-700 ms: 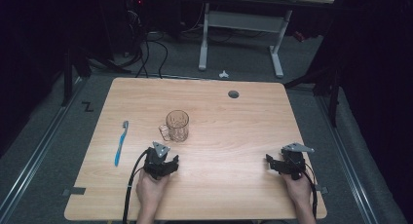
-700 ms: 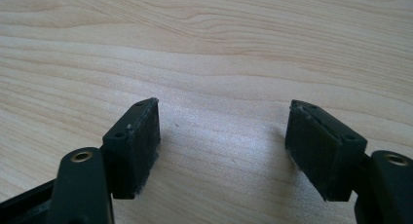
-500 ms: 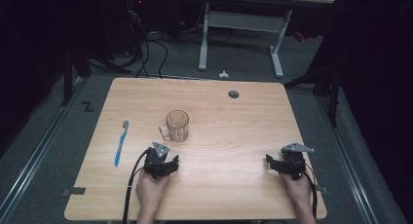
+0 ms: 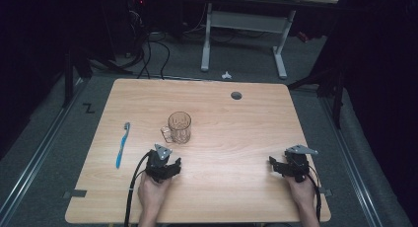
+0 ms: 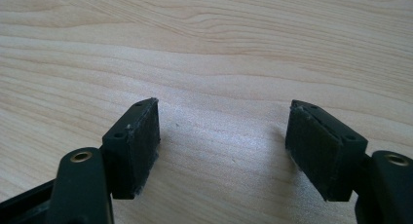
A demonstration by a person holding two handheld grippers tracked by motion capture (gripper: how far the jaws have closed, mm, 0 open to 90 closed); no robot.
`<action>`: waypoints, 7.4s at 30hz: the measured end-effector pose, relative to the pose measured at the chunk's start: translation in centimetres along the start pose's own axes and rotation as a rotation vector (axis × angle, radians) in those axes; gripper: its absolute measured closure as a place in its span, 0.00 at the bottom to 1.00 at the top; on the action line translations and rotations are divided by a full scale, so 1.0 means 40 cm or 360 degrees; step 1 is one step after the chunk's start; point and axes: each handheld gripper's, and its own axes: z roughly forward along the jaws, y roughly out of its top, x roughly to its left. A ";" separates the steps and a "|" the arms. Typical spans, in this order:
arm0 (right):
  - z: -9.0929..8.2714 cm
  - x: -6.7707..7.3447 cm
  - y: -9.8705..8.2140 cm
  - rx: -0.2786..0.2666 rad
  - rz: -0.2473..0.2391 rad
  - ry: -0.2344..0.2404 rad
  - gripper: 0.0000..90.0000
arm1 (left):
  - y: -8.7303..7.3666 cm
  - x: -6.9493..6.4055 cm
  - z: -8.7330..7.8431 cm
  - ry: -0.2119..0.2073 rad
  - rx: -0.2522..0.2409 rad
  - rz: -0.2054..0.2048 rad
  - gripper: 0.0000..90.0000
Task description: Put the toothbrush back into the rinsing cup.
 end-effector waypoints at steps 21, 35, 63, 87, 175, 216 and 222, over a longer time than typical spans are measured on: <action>0.000 0.000 0.000 0.0000 -0.0002 0.0002 0.32 | 0.007 0.007 -0.010 -0.0057 0.0068 -0.0006 0.38; 0.000 0.000 0.000 0.0000 -0.0002 0.0002 0.32 | 0.006 0.015 -0.040 -0.0042 0.0053 0.0009 0.40; 0.000 0.000 0.000 0.0001 -0.0001 0.0003 0.32 | 0.019 0.067 -0.114 -0.0027 -0.0046 0.0004 0.44; 0.000 0.000 0.000 0.0001 -0.0001 0.0002 0.32 | 0.012 0.111 -0.149 0.0019 -0.0019 -0.0005 0.42; 0.000 0.000 0.000 -0.0001 0.0001 0.0002 0.32 | 0.057 0.290 -0.190 0.0299 0.0138 -0.0131 0.41; 0.001 0.000 0.001 0.0000 0.0001 0.0001 0.32 | 0.104 0.355 -0.156 0.0367 0.0268 -0.0144 0.42; 0.001 0.000 0.001 0.0001 0.0002 0.0001 0.32 | 0.112 0.362 -0.150 0.0382 0.0288 -0.0133 0.44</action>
